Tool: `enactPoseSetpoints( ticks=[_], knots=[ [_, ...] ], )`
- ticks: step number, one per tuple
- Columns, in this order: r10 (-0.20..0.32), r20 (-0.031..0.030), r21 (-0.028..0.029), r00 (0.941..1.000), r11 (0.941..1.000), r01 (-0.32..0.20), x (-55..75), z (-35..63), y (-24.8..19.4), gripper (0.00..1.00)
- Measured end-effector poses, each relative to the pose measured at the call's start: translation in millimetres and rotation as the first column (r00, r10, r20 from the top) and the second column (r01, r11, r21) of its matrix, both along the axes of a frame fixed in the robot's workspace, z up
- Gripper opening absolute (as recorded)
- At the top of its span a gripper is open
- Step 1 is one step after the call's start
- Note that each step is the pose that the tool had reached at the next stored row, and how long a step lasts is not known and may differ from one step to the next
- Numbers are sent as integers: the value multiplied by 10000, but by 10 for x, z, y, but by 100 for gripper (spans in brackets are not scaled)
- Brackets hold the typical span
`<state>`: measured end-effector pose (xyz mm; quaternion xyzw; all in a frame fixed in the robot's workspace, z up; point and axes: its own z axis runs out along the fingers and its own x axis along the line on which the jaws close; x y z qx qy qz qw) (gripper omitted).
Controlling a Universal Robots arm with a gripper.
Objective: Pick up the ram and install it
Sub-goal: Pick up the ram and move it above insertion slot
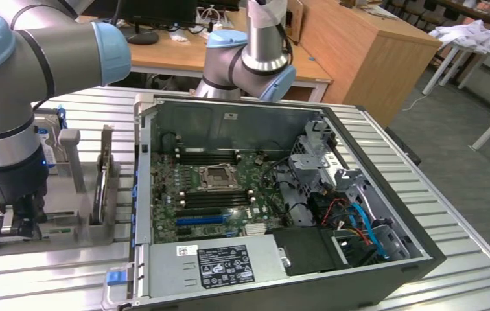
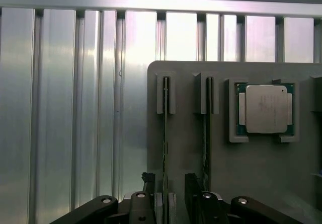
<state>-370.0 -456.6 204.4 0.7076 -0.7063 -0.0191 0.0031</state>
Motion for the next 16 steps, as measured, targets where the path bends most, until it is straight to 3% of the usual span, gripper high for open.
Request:
enactPoseSetpoints(
  ticks=[10,11,16],
  knots=[
    [0,0,0,10000,10000,0,0,0,0,36],
    [0,0,0,10000,10000,0,0,0,0,29],
    [0,0,0,10000,10000,0,0,-1,-4,29]
  ],
)
